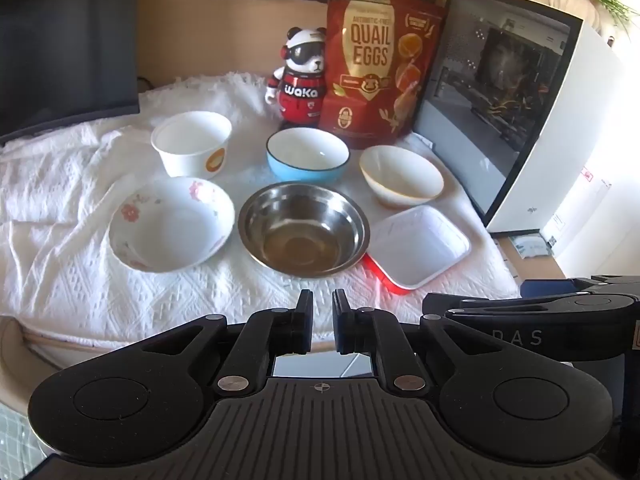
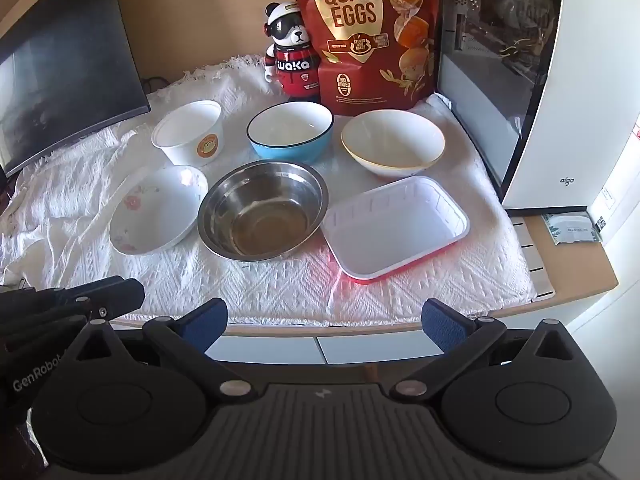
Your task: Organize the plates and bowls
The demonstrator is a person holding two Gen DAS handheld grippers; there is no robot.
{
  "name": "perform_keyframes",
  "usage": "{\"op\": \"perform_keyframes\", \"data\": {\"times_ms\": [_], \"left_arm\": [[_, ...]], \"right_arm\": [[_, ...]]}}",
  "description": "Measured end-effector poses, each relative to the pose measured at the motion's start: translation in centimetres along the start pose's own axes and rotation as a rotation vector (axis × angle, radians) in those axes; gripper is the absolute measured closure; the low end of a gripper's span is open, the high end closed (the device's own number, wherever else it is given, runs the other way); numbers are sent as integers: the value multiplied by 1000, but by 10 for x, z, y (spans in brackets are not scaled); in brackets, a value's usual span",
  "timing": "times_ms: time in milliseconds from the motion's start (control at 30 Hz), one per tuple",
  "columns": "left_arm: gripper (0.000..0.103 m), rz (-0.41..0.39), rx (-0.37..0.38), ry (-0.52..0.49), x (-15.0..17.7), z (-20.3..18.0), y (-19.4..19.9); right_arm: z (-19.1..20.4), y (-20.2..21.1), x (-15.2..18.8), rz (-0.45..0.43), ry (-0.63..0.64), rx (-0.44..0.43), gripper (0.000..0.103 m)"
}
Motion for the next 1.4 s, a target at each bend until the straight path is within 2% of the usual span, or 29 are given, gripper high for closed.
{"op": "perform_keyframes", "data": {"times_ms": [100,133,300,1400], "left_arm": [[91,18,-15,-10,1,-7,-1],[91,21,7,-1,1,-2,0],[91,41,3,1,3,-2,-8],[91,70,15,33,-1,9,-15]], "right_arm": [[-2,-2,0,22,1,13,0],[-2,-2,0,22,-2,12,0],[1,-4,-1,24,-10,7,0],[2,-14,-4,49,-2,6,0]]}}
Point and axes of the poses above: each gripper's, at about its wrist camera, not at the fingertips, and y roughly against the way its jaws point, z to its left, x to its underside, the point moved 9 cm from there along -y, roughly the way its jaws point, and after that the axes turned 14 degrees about z, right-handed, at the moved point
